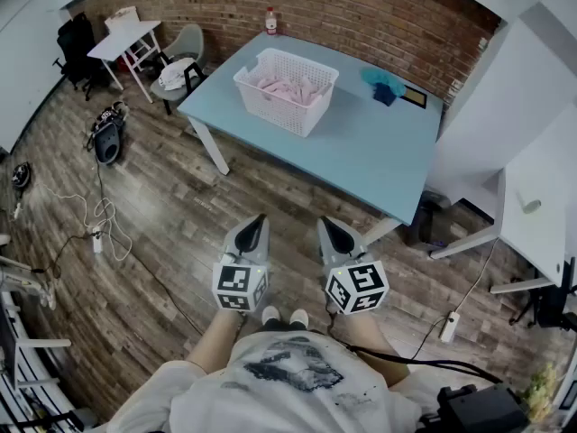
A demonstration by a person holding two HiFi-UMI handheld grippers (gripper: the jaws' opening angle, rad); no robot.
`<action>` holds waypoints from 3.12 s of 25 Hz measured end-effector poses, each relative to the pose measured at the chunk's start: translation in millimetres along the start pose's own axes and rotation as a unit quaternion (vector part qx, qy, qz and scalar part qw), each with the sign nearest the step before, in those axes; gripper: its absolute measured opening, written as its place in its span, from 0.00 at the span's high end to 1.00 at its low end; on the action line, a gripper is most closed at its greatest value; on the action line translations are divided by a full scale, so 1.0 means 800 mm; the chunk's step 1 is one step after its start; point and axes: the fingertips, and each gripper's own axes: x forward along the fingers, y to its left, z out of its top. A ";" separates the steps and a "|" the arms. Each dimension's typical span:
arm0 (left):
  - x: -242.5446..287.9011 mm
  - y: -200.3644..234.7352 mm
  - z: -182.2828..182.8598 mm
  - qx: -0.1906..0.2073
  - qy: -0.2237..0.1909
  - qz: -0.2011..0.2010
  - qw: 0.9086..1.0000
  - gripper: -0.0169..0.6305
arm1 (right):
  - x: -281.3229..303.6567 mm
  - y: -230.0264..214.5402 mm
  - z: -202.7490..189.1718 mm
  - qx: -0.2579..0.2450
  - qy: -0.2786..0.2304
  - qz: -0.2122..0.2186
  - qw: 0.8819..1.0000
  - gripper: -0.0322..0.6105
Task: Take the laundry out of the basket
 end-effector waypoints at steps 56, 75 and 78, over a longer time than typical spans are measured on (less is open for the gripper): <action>0.311 0.361 0.064 -0.009 0.008 -0.075 0.997 0.99 | 0.438 -0.063 0.058 0.028 0.003 -0.090 0.996 0.95; 0.445 0.396 0.089 0.002 0.012 -0.092 0.996 0.99 | 0.526 -0.174 0.095 0.035 -0.019 -0.130 0.991 0.95; 0.482 0.396 0.102 0.007 0.012 -0.097 0.995 0.99 | 0.540 -0.207 0.109 0.035 -0.023 -0.139 0.989 0.95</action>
